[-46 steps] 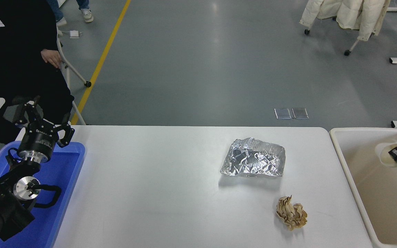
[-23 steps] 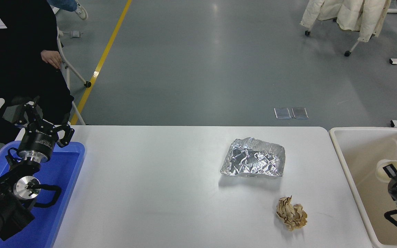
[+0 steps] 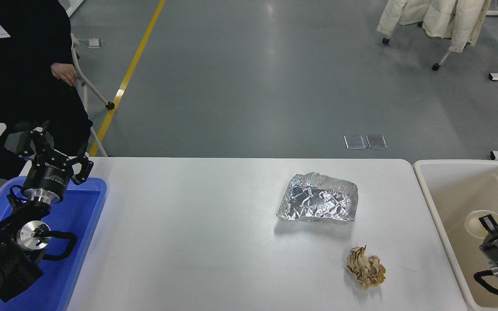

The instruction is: Clean the table surface

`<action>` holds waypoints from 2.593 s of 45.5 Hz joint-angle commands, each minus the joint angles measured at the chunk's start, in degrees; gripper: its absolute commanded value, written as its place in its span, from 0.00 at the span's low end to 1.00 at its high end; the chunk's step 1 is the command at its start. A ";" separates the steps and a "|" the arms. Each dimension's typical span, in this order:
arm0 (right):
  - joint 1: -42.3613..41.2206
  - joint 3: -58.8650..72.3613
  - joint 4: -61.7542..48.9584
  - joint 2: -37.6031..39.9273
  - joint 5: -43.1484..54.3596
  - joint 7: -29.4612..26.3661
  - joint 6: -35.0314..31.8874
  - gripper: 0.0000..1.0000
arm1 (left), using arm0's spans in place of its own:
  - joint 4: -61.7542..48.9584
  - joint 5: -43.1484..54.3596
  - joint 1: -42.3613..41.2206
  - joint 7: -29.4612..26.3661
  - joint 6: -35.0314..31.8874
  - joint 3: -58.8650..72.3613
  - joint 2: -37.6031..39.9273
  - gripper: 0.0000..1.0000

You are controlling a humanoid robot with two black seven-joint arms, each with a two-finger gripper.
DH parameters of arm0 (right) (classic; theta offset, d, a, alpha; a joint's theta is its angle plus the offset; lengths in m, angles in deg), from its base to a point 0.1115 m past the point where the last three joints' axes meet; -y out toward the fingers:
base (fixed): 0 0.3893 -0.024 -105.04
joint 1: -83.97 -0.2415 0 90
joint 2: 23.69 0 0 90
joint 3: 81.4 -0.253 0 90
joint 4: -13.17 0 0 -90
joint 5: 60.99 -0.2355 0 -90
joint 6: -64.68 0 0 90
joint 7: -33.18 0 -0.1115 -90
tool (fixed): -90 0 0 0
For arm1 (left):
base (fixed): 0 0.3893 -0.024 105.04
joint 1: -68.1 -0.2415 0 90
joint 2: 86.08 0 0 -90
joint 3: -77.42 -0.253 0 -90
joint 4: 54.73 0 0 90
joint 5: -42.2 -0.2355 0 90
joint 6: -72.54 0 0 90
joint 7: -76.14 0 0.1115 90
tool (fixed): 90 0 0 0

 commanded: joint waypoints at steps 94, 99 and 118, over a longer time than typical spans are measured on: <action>14.79 -59.14 43.77 -1.94 3.89 14.75 -18.86 1.00 | 0.03 0.04 0.09 0.00 0.00 0.00 0.00 1.00; 12.86 -59.32 40.86 -4.68 5.39 18.00 -18.86 1.00 | 0.03 0.04 0.00 0.00 0.00 0.00 0.00 1.00; 12.85 -59.23 39.98 -11.01 5.13 24.42 -19.38 1.00 | -0.06 -0.05 0.00 0.00 0.00 0.00 0.00 1.00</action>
